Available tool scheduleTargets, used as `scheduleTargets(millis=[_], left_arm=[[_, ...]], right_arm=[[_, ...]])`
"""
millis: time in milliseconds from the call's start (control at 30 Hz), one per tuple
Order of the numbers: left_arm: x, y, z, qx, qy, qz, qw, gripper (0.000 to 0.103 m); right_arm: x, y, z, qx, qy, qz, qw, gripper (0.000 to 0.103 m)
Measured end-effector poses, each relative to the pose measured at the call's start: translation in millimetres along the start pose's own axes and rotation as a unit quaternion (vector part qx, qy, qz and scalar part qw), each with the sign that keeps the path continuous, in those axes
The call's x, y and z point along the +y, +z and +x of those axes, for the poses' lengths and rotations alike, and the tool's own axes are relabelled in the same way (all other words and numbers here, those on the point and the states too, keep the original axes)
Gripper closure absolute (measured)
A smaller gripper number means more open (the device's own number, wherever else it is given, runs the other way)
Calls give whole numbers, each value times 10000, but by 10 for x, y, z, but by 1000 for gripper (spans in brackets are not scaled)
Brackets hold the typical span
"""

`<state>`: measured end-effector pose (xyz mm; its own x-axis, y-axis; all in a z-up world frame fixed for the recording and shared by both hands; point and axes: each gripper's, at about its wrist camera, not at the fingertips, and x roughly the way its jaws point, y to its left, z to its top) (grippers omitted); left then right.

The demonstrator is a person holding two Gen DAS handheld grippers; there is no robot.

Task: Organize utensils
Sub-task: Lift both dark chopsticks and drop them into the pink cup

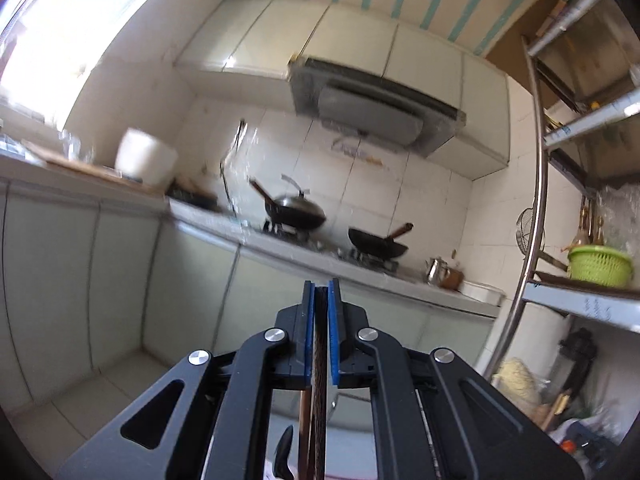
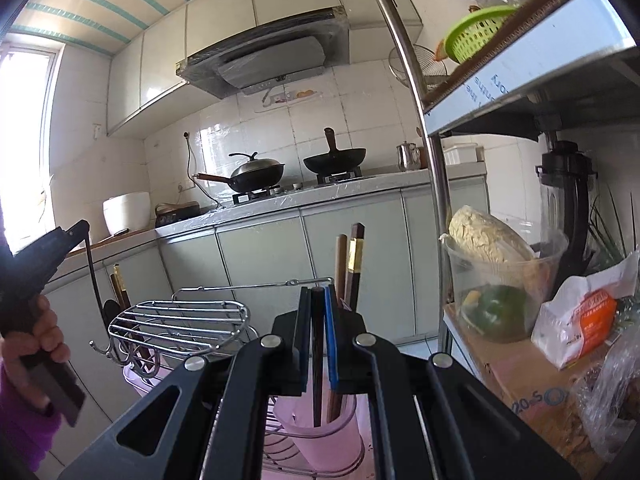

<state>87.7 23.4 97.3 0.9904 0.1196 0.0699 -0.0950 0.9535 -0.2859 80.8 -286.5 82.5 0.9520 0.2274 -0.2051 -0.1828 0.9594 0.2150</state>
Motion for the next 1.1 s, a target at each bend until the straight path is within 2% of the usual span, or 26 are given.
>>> scheduleTargets(millis=[167,400,633,833,1100], left_arm=[[-109,-189,-14,-186,-8,389,9991,97],[-93,-380,-102,53,-107,542,9985,97],[75,-564,-205,515,-67,379,9979,97],[276,-692,-191,992,-43,30,9951,97],[342,-770,-176,1334,-140,-158,9908,97]], right_arm=[[-18,-63,19,69,-12,66,10000,97],[-42,-146,34,202,-38,152,9997,97],[-64,-227,50,330,-43,234,9992,97],[-83,-296,76,438,-37,277,9986,97],[-123,-296,67,490,8,435,9979,96]])
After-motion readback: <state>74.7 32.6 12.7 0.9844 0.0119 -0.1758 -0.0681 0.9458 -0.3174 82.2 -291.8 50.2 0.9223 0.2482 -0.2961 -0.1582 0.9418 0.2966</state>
